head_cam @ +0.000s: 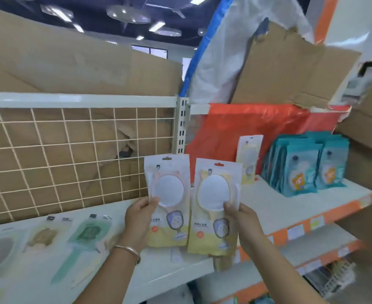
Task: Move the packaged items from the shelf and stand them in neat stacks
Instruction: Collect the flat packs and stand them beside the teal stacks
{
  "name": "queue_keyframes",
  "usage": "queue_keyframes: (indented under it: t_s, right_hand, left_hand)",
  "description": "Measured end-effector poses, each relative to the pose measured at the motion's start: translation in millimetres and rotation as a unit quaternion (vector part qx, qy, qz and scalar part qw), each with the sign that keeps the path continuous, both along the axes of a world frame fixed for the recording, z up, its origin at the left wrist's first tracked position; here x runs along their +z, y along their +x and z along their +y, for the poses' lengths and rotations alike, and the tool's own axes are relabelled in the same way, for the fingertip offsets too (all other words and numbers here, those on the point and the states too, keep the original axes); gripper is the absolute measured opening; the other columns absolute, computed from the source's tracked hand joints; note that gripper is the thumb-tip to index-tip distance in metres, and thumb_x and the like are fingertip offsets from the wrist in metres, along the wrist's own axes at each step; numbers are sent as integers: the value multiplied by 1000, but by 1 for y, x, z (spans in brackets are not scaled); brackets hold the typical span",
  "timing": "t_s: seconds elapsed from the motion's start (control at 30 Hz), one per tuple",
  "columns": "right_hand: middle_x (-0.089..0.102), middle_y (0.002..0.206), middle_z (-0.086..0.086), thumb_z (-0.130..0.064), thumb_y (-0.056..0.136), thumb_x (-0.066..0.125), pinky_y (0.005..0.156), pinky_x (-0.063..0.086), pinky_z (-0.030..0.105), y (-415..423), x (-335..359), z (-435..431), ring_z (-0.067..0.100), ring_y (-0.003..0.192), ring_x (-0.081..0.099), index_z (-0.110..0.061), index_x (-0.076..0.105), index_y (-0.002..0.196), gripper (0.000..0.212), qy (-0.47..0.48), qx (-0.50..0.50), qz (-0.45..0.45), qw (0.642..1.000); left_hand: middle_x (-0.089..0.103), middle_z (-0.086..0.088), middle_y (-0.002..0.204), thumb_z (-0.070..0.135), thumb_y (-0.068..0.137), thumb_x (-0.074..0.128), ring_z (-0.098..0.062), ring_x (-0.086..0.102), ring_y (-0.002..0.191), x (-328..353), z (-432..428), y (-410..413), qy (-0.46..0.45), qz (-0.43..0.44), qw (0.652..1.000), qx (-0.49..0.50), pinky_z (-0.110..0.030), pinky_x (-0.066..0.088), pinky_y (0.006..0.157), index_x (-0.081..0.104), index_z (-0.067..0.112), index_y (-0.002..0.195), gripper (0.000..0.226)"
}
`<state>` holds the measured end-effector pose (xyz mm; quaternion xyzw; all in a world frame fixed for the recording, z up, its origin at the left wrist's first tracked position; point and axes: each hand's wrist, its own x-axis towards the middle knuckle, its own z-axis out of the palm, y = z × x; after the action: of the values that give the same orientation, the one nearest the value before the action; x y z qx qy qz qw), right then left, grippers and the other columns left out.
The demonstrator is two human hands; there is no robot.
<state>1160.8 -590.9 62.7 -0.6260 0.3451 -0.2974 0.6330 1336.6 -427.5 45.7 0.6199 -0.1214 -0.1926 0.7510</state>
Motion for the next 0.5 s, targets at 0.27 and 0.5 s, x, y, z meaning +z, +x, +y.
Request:
queue_keyframes:
  t_s: [0.27,0.5]
  right_hand:
    - [71,102,17,-17,94,57,91,52,47,-76,-3,-89,33,102,65,-10,69,93,14,3,-60,-30,998]
    - [72,98,14,-20,93,58,91,52,50,-78,-12,-152,32,99,66,-12,70,92,15,-4,-78,-39,996]
  left_hand:
    - [54,0,65,19,87,65,-16,47,67,0,-114,-72,-8,-50,998,-37,-31,40,65,61,12,62,27]
    - [48,1,65,22,88,65,-15,40,67,-8,-189,-74,-17,-83,996,-36,-25,34,61,61,7,66,27]
